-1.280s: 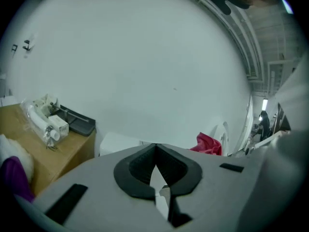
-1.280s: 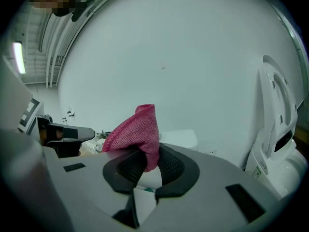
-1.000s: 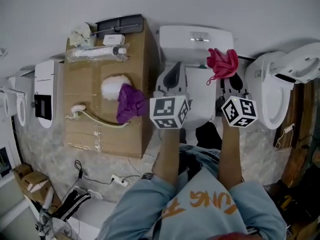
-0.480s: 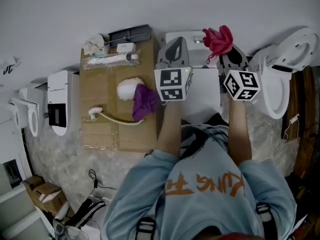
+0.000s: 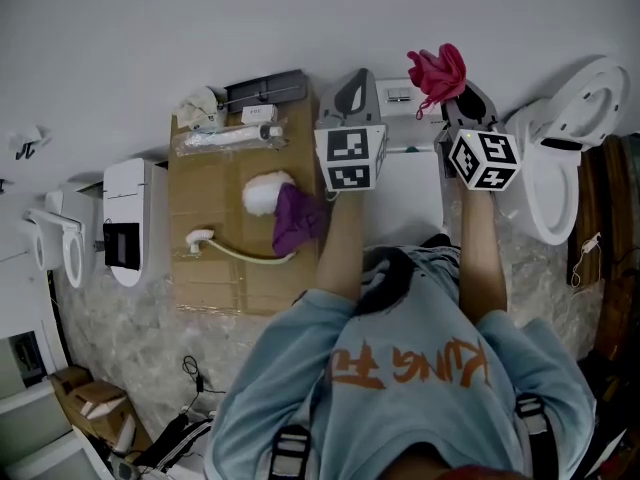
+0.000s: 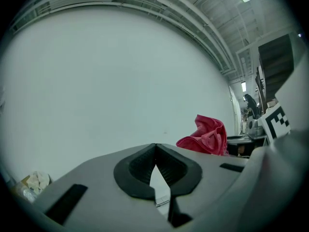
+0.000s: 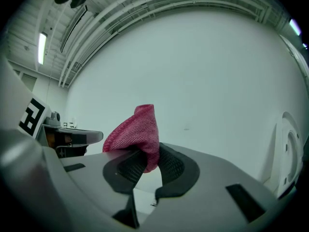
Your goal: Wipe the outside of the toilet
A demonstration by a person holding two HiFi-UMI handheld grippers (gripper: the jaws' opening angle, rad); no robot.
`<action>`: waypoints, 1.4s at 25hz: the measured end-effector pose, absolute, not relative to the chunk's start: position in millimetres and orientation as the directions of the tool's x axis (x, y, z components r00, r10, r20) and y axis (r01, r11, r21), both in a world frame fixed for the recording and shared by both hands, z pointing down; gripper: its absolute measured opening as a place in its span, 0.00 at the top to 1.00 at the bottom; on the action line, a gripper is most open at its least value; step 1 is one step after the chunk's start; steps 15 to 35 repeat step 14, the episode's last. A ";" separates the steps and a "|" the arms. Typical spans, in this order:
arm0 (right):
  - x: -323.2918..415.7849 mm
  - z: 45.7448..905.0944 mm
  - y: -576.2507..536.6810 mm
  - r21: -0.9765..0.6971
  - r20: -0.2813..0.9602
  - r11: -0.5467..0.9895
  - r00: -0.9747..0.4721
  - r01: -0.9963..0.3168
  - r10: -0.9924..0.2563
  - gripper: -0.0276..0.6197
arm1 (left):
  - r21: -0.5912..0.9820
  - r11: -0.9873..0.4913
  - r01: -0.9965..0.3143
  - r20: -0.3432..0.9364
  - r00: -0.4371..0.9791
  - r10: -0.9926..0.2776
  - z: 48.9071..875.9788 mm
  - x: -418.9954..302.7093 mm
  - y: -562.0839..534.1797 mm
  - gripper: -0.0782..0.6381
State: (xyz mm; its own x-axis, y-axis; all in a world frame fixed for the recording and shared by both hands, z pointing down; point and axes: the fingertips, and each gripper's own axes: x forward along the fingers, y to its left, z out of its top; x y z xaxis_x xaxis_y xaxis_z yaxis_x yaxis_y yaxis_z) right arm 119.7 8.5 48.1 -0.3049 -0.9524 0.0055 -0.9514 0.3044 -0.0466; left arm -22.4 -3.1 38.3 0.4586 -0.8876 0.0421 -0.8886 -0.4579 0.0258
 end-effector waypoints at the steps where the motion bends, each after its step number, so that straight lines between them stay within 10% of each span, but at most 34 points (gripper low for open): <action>1: 119.8 48.4 6.4 -0.045 0.005 0.304 -0.304 -0.952 -0.953 0.84 | 0.027 -0.456 -0.889 0.040 0.457 -0.889 38.8 -23.2 -5.3 0.86; 35: 117.0 37.4 3.5 -0.016 -0.011 0.312 -0.312 -0.950 -0.950 0.84 | 0.021 -0.468 -0.884 0.017 0.468 -0.884 28.0 -22.2 -7.9 0.86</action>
